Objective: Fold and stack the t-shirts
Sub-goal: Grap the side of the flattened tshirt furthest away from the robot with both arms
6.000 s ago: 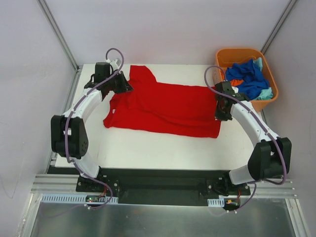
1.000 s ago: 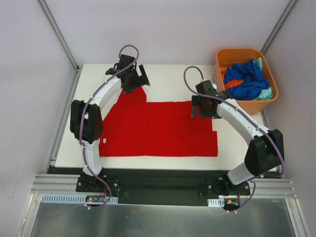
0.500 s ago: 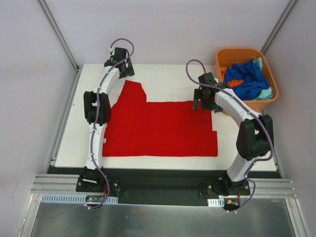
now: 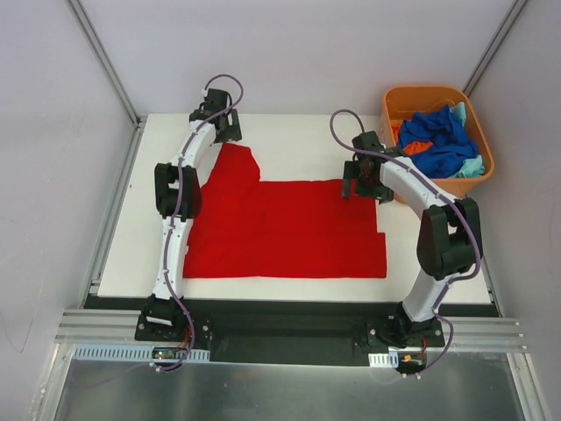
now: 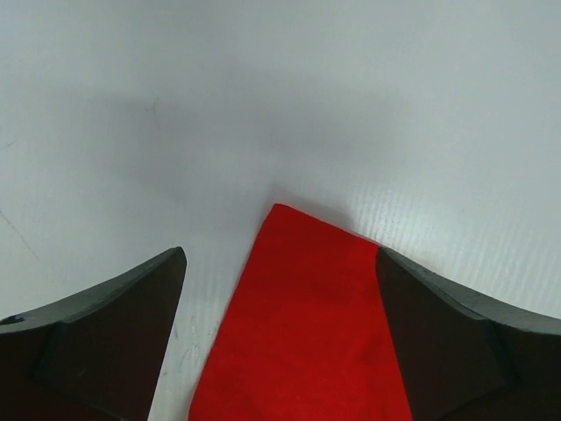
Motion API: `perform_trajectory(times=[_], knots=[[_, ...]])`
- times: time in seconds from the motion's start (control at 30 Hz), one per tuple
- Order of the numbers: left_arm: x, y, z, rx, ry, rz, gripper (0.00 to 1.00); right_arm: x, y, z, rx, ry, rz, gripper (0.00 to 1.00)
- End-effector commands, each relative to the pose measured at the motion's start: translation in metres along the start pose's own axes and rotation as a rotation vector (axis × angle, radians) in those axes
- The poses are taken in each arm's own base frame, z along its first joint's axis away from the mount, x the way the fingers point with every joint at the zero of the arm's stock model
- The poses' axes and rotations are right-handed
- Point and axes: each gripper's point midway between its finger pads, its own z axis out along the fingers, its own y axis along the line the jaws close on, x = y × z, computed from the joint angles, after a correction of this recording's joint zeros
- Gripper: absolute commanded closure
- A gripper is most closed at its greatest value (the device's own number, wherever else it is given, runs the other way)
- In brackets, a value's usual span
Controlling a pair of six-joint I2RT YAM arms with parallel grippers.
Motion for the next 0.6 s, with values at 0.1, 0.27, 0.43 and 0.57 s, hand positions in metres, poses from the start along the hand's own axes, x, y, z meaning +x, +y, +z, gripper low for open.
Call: perform_trajectory(times=[0.1, 0.27, 0.43, 0.57], knots=[[0.056, -0.018, 0.000, 0.165, 0.241, -0.036, 0.23, -0.002, 0.000, 0.000, -0.023, -0.007, 0.014, 0.03], [0.063, -0.013, 0.006, 0.111, 0.264, -0.105, 0.34, -0.007, -0.005, -0.006, -0.028, -0.024, 0.017, 0.03], [0.065, -0.006, 0.004, 0.012, 0.245, -0.099, 0.37, -0.002, -0.010, -0.007, -0.023, -0.028, 0.029, 0.03], [0.072, -0.004, 0.002, -0.042, 0.258, -0.095, 0.48, 0.000, -0.011, -0.005, -0.021, -0.018, 0.030, 0.03]])
